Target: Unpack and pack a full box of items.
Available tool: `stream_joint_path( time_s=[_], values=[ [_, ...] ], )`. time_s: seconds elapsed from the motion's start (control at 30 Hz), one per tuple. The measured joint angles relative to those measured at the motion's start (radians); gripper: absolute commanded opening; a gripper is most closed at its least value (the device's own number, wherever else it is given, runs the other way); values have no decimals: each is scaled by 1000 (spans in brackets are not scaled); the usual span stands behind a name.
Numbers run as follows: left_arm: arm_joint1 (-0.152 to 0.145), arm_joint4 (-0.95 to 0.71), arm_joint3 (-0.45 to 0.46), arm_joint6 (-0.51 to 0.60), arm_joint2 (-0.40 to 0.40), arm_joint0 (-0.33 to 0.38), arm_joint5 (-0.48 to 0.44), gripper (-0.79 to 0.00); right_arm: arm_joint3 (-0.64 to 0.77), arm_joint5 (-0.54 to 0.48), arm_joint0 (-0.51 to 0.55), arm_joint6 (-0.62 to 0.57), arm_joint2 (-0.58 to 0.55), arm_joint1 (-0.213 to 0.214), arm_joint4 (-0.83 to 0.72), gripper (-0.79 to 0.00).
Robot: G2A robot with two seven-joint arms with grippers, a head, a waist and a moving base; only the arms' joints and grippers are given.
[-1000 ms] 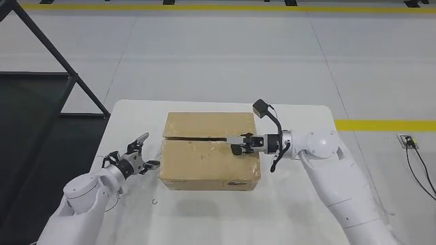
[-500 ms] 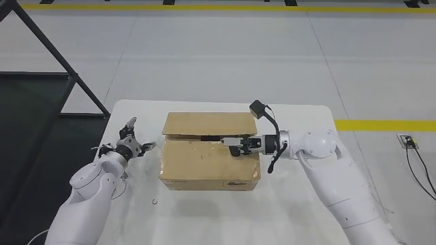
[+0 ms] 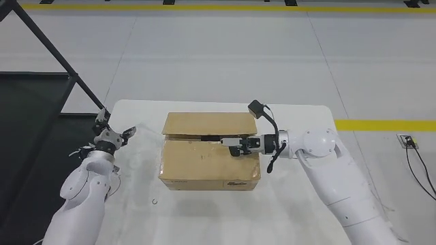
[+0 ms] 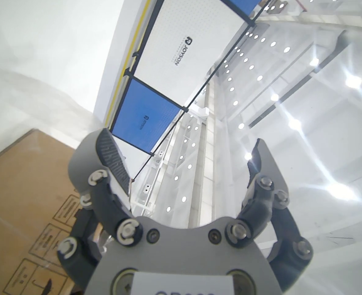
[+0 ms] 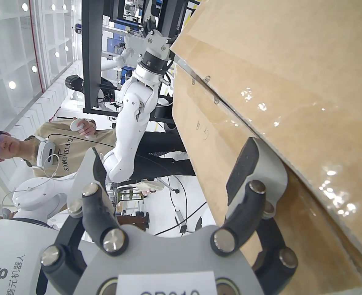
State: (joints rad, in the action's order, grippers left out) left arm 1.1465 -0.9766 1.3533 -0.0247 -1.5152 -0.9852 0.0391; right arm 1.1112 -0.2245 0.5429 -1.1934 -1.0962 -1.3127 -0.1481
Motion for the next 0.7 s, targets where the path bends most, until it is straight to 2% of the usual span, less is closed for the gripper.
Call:
stream_joint_path(
  time_s=[0.1,0.2,0.37,0.7],
  values=[
    [2,-11,17,0,-28,-19,-59,0,-1,3,-2,-1,3,2,0,0],
    [2,-7,26,-6,-44,-38,-66,0,1,3,-3,-1,5,3,0,0],
    [3,49,25,-3,-25,-76,-12,0,7,7,-4,2,10,6,0,0],
    [7,72,-42,84,12,-81,105,0,8,20,-16,8,32,7,-1,0]
  ],
)
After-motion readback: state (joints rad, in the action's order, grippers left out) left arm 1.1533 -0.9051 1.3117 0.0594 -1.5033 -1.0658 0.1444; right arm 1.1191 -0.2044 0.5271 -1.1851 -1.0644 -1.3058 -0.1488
